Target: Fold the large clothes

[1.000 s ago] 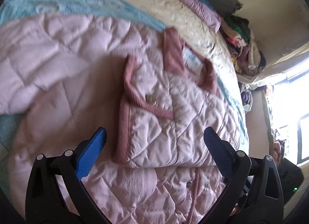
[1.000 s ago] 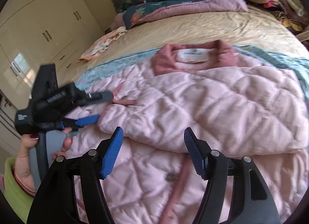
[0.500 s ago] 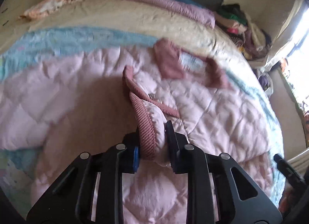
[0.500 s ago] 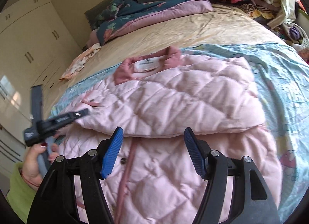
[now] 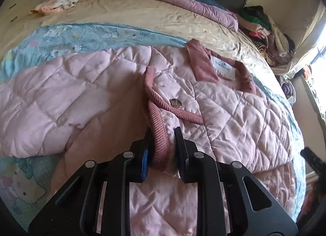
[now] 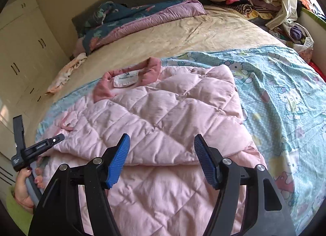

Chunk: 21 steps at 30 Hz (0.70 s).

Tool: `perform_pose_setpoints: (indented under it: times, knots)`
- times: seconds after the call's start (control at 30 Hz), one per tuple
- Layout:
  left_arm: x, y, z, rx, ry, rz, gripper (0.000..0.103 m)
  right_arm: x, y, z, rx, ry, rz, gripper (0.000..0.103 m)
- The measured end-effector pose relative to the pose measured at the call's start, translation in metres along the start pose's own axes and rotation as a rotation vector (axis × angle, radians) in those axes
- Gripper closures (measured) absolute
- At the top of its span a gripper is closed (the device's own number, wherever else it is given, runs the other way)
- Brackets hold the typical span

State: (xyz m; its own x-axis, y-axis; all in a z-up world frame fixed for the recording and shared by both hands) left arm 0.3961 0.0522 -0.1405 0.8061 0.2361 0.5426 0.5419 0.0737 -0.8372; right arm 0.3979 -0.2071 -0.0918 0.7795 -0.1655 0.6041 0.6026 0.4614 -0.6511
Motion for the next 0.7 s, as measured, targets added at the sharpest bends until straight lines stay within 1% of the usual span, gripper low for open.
perform_pose_setpoints:
  times: [0.2, 0.33, 0.43, 0.53, 0.57, 0.63, 0.7]
  knots:
    - [-0.001, 0.002, 0.0, 0.004, 0.01, 0.006, 0.088, -0.005, 0.029, -0.02, -0.026, 0.055, 0.059, 0.039]
    - [-0.004, 0.006, -0.001, 0.002, 0.018, 0.011, 0.088, -0.018, 0.05, -0.037, -0.039, 0.133, 0.11, 0.039]
    - [-0.008, 0.01, -0.004, 0.0, 0.023, 0.019, 0.088, -0.026, 0.063, -0.047, -0.06, 0.151, 0.136, 0.039]
    - [-0.01, 0.007, -0.005, 0.0, 0.025, 0.02, 0.088, -0.028, 0.063, -0.046, -0.074, 0.152, 0.133, 0.039]
    - [-0.01, 0.004, -0.005, 0.002, 0.031, 0.016, 0.088, -0.028, 0.059, -0.042, -0.066, 0.156, 0.128, 0.038]
    - [-0.009, -0.003, -0.005, -0.002, 0.035, 0.012, 0.087, -0.026, 0.05, -0.033, -0.023, 0.169, 0.105, 0.034]
    - [-0.008, -0.011, -0.006, -0.005, 0.041, 0.006, 0.083, -0.024, 0.039, -0.024, 0.008, 0.172, 0.077, 0.031]
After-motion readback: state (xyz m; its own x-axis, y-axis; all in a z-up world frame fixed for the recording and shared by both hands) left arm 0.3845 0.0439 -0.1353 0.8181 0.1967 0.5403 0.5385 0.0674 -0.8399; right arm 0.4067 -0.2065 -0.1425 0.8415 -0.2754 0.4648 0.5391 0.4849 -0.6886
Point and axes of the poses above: each gripper's, at about its wrist camera, not at the fingertips, and y roughly the way its jaws point, z to its left, x to its top, the point moved 10 cm from there along y, roughly the way its jaws point, and after that the axes turned 14 degrees about x, right-handed, at the moved point
